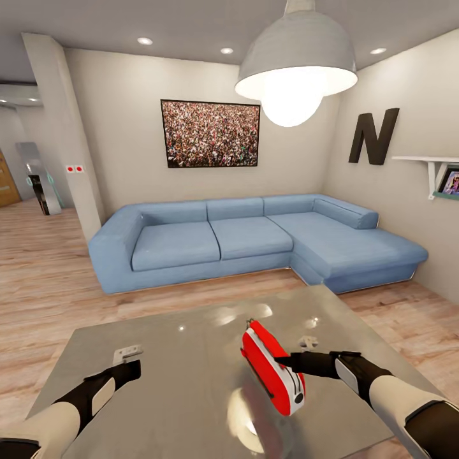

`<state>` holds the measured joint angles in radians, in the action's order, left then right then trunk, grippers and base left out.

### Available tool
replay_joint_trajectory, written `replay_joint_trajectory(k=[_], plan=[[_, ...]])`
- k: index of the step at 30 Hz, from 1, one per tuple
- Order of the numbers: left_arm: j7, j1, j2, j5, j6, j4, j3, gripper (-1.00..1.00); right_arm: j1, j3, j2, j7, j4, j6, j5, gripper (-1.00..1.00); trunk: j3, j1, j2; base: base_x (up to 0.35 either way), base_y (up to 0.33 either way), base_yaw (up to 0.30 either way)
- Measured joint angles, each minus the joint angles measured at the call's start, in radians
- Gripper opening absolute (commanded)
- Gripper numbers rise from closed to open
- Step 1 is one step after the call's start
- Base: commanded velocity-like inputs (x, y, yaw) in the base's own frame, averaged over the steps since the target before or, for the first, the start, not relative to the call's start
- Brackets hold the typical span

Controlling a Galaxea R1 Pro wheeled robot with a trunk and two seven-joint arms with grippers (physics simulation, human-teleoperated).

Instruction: Turn on the radio receiver that's on the table in the living room.

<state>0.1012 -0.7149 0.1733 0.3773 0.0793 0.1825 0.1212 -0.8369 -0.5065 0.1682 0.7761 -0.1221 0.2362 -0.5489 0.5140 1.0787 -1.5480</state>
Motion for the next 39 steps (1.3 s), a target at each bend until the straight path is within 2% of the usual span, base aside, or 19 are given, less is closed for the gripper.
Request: replay_joint_trajectory(k=[4,9,17,24,35,39], plan=[[0.0,0.0,0.0,0.0,0.0,0.0,0.0,-1.0,0.001,-0.007,0.0,0.025,0.024,-0.016,0.005,-1.0,0.0,0.0,0.0,0.0,0.0,0.0],[0.0,0.0,0.0,0.0,-0.001,0.0,0.0,-1.0,0.001,-0.005,0.0,0.031,0.032,-0.048,0.001,-1.0,0.0,0.0,0.0,0.0,0.0,0.0],[0.0,0.0,0.0,0.0,-0.001,0.0,0.0,-1.0,0.001,-0.005,-0.001,0.033,0.034,-0.059,0.0,-1.0,0.0,0.0,0.0,0.0,0.0,0.0],[-0.001,0.0,-0.002,-0.001,-0.001,0.0,0.0,-1.0,0.001,-0.005,-0.001,0.033,0.034,-0.06,0.0,-1.0,0.022,0.027,-0.049,0.0,0.0,0.0],[-0.001,0.0,-0.003,-0.002,-0.001,0.0,0.0,-1.0,0.001,-0.005,-0.002,0.032,0.034,-0.06,0.001,-1.0,0.022,0.027,-0.049,0.0,0.0,0.0],[-0.001,0.0,-0.004,-0.002,-0.001,0.0,0.0,-1.0,0.001,-0.006,-0.002,0.033,0.034,-0.06,0.003,-1.0,0.034,0.042,-0.077,0.0,0.0,0.0]])
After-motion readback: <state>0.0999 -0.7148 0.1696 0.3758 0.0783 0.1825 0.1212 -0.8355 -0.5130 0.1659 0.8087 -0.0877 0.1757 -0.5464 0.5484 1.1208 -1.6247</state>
